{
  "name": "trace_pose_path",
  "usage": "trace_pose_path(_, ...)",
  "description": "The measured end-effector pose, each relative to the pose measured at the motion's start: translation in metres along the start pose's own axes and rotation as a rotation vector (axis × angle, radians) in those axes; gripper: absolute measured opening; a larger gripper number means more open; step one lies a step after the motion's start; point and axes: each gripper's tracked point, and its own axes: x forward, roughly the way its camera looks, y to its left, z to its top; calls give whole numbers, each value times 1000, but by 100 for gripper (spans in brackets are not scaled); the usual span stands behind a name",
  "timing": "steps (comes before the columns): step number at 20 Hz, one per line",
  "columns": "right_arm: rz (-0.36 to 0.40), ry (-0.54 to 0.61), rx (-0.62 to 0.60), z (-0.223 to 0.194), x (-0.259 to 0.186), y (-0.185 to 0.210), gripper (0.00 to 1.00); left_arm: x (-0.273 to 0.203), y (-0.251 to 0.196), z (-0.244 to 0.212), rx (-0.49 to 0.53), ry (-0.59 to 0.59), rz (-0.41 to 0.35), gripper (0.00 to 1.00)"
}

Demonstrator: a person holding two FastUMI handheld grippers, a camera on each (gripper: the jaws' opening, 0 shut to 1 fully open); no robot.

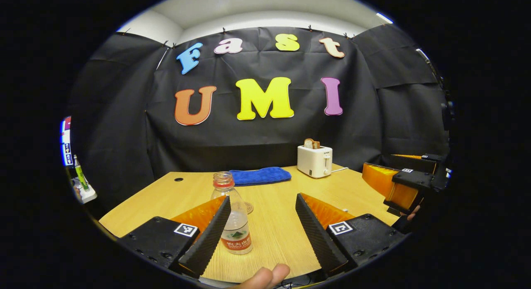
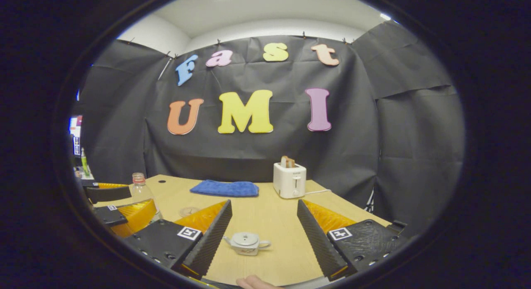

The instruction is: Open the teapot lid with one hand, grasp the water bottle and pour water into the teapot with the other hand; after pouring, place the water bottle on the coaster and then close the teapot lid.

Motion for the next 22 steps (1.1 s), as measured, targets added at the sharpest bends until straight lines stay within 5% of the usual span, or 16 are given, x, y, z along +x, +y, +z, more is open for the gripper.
trace_pose_path(13,-39,41,-56,-35,20,-19,95,-9,38,2,-2,-36,54,99)
trace_pose_path(22,40,119,-45,-87,65,17,94,-12,69,-11,-8,-46,118,98)
